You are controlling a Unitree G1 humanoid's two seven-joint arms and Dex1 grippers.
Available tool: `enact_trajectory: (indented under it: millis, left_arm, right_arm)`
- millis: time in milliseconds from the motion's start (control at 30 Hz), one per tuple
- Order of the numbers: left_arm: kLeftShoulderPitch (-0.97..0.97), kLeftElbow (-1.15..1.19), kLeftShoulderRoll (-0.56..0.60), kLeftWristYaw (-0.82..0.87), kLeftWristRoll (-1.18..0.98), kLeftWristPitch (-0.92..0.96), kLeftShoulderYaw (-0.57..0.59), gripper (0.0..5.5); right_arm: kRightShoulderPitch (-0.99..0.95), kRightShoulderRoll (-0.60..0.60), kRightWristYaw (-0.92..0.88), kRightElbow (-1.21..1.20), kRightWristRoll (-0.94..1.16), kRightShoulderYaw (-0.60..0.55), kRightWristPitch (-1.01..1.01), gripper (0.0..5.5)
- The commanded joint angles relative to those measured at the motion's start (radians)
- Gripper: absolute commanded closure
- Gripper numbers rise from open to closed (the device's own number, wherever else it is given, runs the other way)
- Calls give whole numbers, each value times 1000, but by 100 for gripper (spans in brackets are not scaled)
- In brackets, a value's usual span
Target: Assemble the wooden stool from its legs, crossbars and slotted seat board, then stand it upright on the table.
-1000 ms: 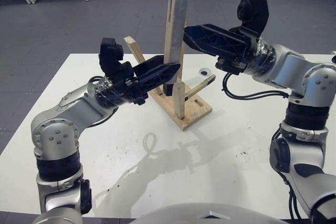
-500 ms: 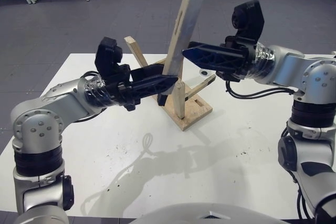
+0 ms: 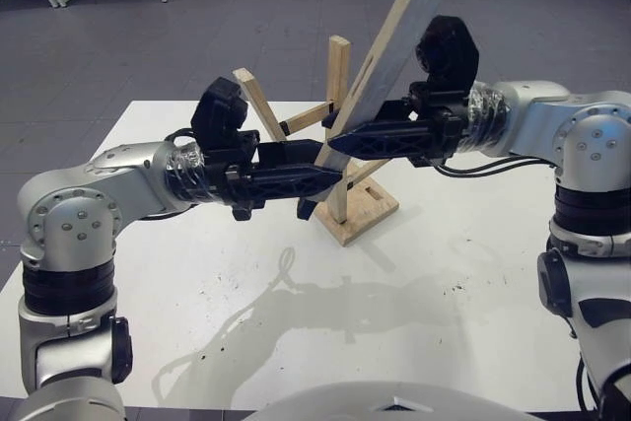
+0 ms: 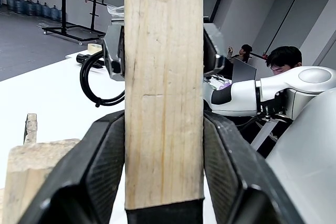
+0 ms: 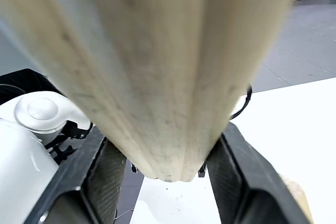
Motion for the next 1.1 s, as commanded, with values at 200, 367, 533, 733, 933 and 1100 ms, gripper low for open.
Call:
enact_trajectory:
  millis: [200, 367, 533, 733, 933, 1100]
  left_arm:
    - [7, -11, 26, -22, 47, 10, -4, 347]
    - [13, -3, 28, -31, 25, -39, 80, 264]
    - [64, 84, 93, -41, 100, -100, 227, 264]
    - [271, 95, 53, 104, 487, -305, 124, 264]
    - [284, 324, -132, 341, 915, -544, -123, 264]
    - [172, 516, -265, 409, 1048, -627, -193, 264]
  right_arm:
    - [-47, 26, -8, 52, 37, -70, 36, 341]
    - [-47, 25, -6, 82, -14, -75, 21, 345]
    - [-63, -30, -8, 132, -78, -123, -31, 345]
    - [-96, -108, -79, 370, -351, -153, -279, 345]
    - [-18, -102, -128, 509, -632, -39, -502, 345]
    - [117, -52, -115, 488, -697, 9, -518, 345]
